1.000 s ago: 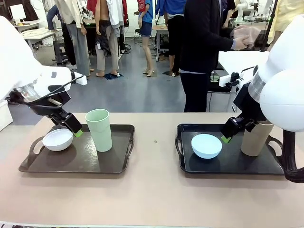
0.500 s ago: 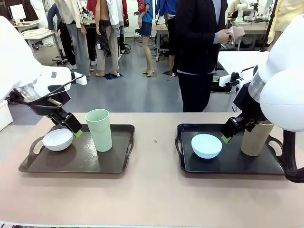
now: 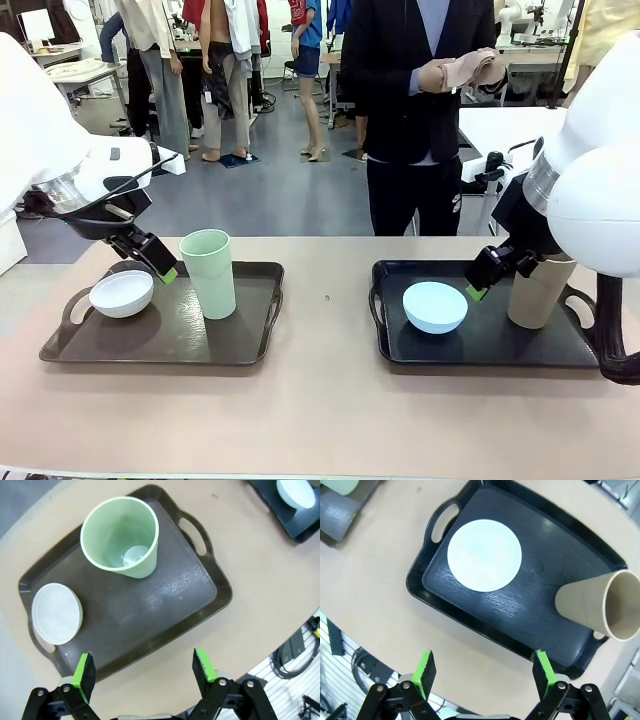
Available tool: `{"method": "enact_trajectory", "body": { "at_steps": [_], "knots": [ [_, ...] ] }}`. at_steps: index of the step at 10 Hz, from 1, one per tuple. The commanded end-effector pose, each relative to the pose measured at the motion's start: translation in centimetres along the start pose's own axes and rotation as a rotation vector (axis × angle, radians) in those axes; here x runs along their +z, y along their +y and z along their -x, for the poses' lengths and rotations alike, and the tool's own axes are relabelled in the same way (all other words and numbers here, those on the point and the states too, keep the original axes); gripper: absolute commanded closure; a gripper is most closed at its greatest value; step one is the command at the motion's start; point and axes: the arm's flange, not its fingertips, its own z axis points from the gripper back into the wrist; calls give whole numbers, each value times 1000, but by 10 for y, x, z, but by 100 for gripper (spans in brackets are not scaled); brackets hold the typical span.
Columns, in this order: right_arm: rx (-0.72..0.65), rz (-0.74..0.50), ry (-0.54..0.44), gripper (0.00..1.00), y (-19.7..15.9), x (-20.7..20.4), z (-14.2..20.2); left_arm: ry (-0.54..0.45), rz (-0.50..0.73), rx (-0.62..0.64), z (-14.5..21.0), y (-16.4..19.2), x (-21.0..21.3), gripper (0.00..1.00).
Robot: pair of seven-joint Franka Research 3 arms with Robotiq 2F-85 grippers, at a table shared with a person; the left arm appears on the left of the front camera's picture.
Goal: Set up a tray with a mat and arrange the tableware.
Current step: Pick up the Picnic Bowl and Reusable plastic cup from the Handle tray in front of the human's position and hold them in the air.
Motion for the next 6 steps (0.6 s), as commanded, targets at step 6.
{"method": "enact_trajectory", "body": {
  "at_steps": [6],
  "knots": [
    [-105, -557, -148, 0, -97, 15, 38, -158, 539, 119, 20, 37, 30, 0]
  ]
}}
